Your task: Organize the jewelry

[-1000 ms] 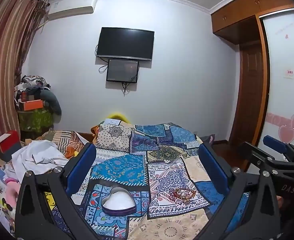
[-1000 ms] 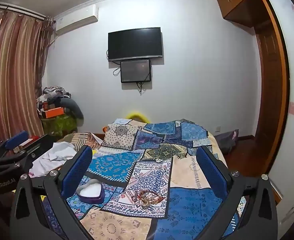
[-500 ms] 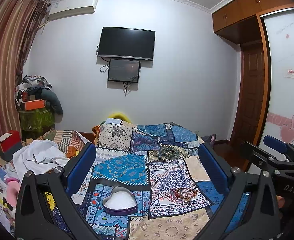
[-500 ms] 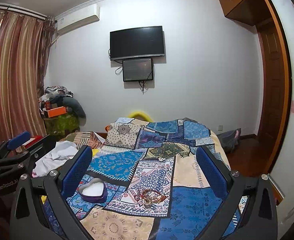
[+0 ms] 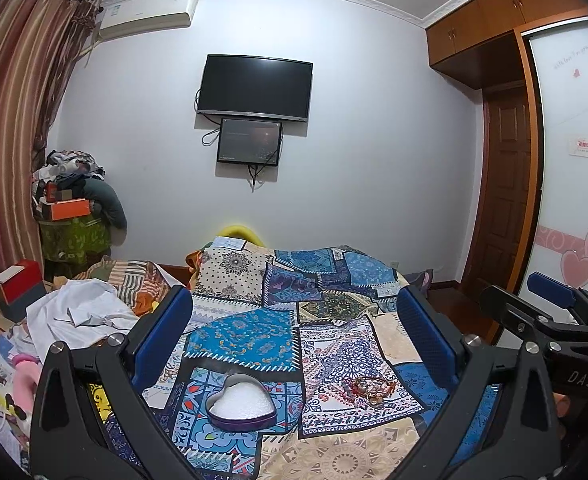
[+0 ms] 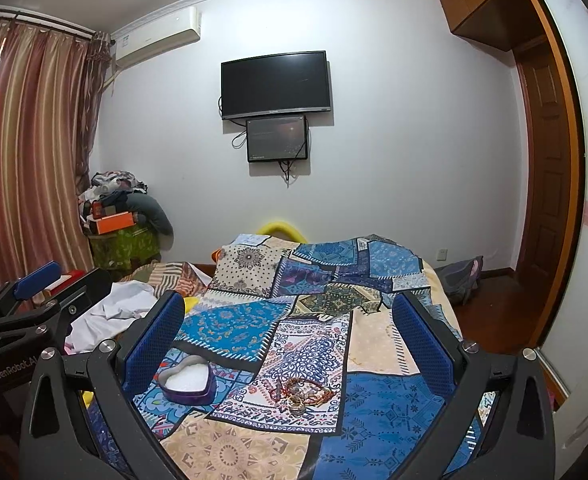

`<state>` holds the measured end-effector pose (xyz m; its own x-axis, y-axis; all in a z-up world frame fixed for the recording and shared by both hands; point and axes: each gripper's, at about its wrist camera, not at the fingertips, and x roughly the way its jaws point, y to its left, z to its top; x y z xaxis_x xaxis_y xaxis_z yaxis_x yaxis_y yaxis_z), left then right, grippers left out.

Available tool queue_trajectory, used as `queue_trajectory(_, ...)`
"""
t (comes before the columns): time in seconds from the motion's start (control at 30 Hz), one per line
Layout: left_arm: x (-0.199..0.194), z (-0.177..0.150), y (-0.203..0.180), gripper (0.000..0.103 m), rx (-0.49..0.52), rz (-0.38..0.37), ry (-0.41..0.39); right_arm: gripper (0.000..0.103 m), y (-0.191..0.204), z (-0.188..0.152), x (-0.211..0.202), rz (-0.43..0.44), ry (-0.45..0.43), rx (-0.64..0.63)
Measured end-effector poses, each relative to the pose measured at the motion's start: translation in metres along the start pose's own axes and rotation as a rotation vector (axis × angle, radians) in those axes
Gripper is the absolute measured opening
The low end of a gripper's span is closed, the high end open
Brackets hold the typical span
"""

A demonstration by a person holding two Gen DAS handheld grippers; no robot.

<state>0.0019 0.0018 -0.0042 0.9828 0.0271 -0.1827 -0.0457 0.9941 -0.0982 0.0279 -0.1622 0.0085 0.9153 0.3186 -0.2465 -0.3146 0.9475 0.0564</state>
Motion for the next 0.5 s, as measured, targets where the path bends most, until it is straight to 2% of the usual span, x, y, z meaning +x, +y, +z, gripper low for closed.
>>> queue_trajectory(0.5,-0.0006,-0.0001,0.0006,0.103,-0.001,-0.001,0.000,0.103,0.0018,-0.0008,-0.0006,0.001,0.000,0.002)
